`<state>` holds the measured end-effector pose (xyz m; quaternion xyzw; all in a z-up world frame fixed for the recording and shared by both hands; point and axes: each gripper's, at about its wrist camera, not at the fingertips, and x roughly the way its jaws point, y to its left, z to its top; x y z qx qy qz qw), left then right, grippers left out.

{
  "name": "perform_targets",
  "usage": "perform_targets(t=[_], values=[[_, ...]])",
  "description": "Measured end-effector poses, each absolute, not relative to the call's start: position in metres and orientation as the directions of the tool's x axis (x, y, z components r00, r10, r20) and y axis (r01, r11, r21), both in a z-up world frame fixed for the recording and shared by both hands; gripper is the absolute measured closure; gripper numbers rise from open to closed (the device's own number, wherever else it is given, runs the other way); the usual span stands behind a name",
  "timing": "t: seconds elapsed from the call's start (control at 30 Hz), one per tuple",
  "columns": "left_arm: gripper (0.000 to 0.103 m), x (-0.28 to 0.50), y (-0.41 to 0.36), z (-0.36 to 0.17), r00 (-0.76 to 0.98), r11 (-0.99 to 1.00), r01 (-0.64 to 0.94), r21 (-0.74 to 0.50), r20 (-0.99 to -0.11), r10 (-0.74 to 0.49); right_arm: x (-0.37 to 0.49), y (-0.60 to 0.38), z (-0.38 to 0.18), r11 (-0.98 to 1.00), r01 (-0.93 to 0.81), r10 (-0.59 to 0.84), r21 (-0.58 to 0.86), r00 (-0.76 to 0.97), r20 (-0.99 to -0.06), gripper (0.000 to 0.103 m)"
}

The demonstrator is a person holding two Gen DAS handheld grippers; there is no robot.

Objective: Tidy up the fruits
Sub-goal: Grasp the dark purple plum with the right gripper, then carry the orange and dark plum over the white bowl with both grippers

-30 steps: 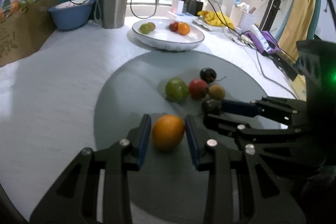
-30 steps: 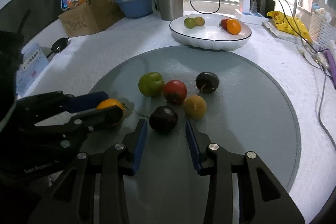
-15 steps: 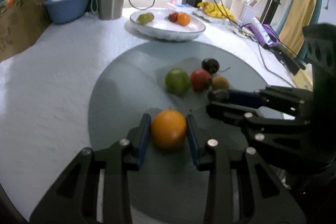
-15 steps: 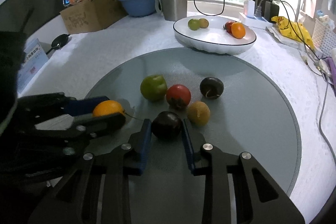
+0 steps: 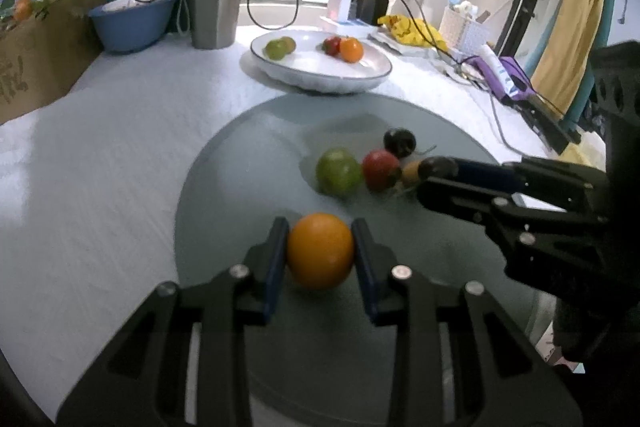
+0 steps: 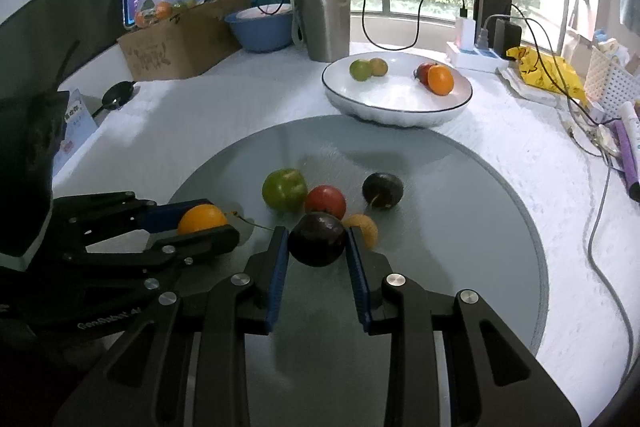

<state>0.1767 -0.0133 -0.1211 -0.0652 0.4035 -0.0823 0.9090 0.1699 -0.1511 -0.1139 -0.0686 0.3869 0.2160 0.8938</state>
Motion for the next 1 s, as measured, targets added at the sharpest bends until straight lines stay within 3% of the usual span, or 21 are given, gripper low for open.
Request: perform_targets(t=[1.0], values=[[0.07, 0.246, -0.005, -0.085, 0.716, 0.979, 0.104, -0.174, -0.671, -0.195, 0.238, -0.186, -0.086, 0.926, -0.375, 0.292, 0.029, 0.669, -0.684, 0.072]])
